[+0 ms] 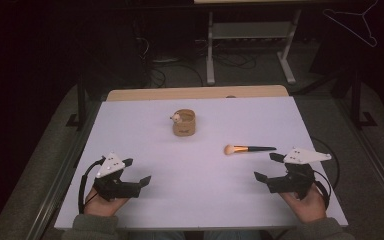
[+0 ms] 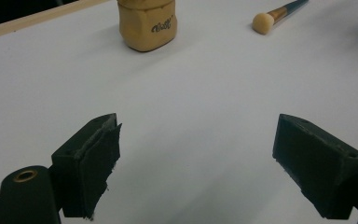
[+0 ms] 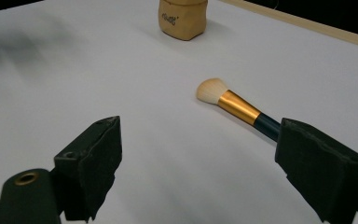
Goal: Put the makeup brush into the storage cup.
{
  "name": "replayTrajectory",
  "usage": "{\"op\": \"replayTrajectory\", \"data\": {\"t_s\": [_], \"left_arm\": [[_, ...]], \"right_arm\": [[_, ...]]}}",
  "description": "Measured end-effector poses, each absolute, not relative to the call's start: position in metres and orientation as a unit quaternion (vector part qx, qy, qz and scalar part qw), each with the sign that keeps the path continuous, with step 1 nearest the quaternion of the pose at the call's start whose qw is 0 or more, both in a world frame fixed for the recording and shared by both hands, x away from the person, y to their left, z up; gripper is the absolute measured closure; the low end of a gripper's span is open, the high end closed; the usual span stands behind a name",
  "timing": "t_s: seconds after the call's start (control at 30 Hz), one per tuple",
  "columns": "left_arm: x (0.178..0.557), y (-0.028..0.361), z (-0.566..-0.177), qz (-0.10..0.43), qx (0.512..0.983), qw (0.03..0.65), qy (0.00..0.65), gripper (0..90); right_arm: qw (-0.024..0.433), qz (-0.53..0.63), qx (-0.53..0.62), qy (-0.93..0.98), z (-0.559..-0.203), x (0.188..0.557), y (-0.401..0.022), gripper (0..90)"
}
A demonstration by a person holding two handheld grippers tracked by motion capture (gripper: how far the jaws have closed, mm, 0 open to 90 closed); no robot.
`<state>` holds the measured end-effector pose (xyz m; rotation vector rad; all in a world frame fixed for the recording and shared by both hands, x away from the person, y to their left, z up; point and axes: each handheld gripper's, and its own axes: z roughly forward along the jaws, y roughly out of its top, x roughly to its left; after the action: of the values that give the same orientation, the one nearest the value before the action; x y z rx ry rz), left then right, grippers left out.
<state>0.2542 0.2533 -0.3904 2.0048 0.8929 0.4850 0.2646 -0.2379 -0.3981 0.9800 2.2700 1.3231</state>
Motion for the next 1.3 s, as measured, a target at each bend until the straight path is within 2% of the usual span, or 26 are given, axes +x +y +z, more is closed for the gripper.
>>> {"op": "replayTrajectory", "data": {"t_s": [0.47,1.3], "left_arm": [[0.254,0.253,-0.392,0.191,0.803,0.434,0.362,14.3],[0.254,0.256,-0.391,0.188,0.805,0.429,0.364,14.7]], "right_arm": [[0.165,0.449,0.346,0.807,-0.398,0.267,-0.240,14.0],[0.147,0.384,0.328,0.851,-0.368,0.301,-0.244,14.2]]}}
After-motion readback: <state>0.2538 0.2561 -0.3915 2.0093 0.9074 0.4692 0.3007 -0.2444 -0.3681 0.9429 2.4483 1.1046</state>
